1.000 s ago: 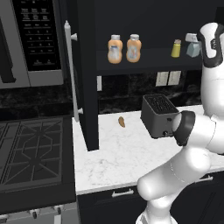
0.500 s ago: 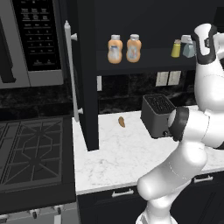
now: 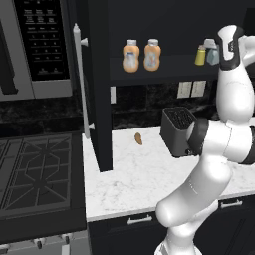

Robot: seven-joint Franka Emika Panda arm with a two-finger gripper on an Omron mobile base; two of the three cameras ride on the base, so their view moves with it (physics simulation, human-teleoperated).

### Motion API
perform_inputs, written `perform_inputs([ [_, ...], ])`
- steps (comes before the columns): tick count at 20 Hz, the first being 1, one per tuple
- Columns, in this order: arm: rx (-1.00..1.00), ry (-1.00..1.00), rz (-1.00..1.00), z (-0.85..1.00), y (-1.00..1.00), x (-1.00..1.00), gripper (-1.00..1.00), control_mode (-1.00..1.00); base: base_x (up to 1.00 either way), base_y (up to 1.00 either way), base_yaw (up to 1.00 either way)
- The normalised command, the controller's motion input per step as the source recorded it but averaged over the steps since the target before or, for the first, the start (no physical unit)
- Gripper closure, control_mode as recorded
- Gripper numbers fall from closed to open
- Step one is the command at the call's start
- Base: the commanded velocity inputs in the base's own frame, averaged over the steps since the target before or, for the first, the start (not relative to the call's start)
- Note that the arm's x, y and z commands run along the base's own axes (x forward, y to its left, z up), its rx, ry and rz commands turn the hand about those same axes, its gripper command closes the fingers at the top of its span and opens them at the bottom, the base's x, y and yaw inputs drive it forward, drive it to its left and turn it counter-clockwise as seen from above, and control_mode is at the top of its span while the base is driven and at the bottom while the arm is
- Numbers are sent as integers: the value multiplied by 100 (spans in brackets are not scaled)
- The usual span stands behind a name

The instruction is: Put the shaker and condiment bottle from the counter next to their counterparts in the cabinet.

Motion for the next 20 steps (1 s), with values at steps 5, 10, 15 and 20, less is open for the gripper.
perform_inputs([
  [5, 0, 0, 0, 0, 0, 17, 100, -100, 0, 0, 0],
  [10, 0, 0, 0, -7, 0, 14, 100, -100, 0, 0, 0],
  [15, 0, 0, 0, -9, 0, 12, -100, -100, 0, 0, 0],
  [20, 0, 0, 0, -4, 0, 4, -100, -100, 0, 0, 0],
])
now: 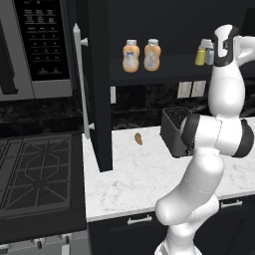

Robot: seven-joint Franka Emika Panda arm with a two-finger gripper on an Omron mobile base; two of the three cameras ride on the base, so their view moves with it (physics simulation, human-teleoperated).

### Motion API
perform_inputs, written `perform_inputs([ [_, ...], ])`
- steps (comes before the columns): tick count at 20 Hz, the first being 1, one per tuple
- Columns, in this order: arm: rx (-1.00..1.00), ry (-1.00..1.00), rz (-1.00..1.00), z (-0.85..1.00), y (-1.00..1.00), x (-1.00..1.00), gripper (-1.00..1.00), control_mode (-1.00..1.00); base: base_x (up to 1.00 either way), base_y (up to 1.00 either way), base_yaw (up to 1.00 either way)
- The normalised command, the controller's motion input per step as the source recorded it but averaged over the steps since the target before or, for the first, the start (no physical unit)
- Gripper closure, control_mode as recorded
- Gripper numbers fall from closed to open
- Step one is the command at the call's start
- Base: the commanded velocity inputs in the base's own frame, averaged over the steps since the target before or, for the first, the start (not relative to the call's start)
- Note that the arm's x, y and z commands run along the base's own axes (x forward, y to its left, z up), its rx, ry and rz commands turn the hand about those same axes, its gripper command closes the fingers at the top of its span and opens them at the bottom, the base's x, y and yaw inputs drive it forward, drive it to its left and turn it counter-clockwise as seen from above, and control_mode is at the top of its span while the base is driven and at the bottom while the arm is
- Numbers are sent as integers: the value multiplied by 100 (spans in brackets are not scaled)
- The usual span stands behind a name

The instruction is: Put the shaker and condiment bottle from the counter next to their counterparts in the cabinet.

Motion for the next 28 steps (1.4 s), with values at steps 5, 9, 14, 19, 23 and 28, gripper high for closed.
perform_inputs([
  [5, 0, 0, 0, 0, 0, 2, -100, -100, 0, 0, 0],
  [9, 0, 0, 0, 0, 0, 1, -100, -100, 0, 0, 0],
  [14, -4, 0, 0, 0, -11, -19, -100, -100, 0, 0, 0],
  [19, -6, -4, 0, 0, -16, -86, -100, -100, 0, 0, 0],
  [23, 0, -5, 3, -3, 6, -100, -100, -100, 0, 0, 0],
  [28, 0, -5, 3, -26, 48, -100, -100, -100, 0, 0, 0],
])
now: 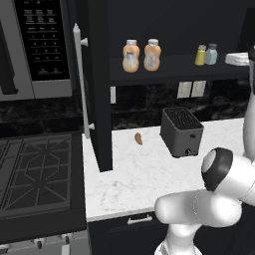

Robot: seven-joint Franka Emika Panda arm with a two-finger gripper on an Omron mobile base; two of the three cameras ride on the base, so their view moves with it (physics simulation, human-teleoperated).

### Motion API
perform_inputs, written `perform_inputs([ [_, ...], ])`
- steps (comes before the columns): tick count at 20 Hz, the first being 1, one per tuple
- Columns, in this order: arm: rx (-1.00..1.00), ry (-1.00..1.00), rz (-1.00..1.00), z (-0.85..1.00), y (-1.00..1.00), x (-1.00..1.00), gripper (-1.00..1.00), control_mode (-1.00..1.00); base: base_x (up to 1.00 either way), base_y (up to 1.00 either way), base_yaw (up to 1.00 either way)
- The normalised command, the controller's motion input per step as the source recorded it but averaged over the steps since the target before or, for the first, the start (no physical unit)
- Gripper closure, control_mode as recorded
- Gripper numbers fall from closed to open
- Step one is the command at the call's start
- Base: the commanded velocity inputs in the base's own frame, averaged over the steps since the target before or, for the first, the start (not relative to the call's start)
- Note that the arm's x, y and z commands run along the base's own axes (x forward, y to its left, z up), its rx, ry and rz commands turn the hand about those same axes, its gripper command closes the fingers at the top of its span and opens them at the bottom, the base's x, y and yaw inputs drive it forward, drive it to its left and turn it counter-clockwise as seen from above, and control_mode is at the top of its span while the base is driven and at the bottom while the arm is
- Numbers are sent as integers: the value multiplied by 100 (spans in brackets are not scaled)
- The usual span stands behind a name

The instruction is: Put the shaker and condiment bottle from the counter next to their counterparts in the cabinet.

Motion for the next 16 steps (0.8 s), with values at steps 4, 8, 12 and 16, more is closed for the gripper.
perform_inputs([
  [4, 0, -6, 0, -53, 65, -100, -100, -100, 0, 0, 0],
  [8, 0, -8, 0, -60, 51, -100, -100, -100, 0, 0, 0],
  [12, 0, -4, 0, -80, 40, -100, -100, -100, 0, 0, 0],
  [16, 0, 0, 0, -100, 27, -100, -100, -100, 0, 0, 0],
])
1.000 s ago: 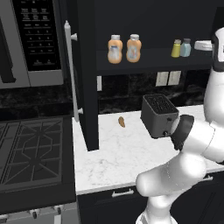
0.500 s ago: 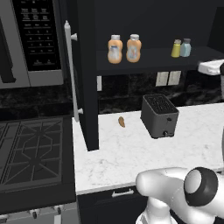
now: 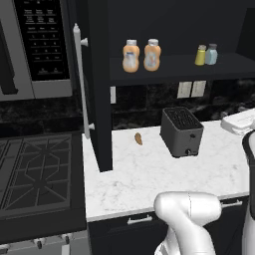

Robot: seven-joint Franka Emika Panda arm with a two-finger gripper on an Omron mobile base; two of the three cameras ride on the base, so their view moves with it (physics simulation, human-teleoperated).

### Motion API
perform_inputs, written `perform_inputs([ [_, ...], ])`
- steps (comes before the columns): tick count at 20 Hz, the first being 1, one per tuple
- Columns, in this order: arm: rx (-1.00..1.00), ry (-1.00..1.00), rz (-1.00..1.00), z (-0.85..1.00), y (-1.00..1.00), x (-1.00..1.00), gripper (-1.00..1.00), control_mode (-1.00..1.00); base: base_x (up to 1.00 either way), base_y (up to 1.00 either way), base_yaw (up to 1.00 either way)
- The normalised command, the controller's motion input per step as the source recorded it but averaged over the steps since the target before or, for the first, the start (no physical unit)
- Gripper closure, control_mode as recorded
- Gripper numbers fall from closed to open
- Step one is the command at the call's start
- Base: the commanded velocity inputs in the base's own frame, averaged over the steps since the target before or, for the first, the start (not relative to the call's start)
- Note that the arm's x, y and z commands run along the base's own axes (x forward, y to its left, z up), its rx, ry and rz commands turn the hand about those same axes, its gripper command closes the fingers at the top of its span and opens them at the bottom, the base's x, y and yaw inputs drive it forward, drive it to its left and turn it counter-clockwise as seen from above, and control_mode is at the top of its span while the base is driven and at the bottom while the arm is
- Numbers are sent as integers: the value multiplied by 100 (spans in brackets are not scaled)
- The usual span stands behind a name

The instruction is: Put the shaker and condiment bottle from the counter next to their counterparts in the cabinet.

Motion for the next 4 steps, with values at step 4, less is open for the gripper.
perform_inputs([
  [4, -3, 6, 0, -100, 5, -100, -100, -100, 0, 0, 0],
])
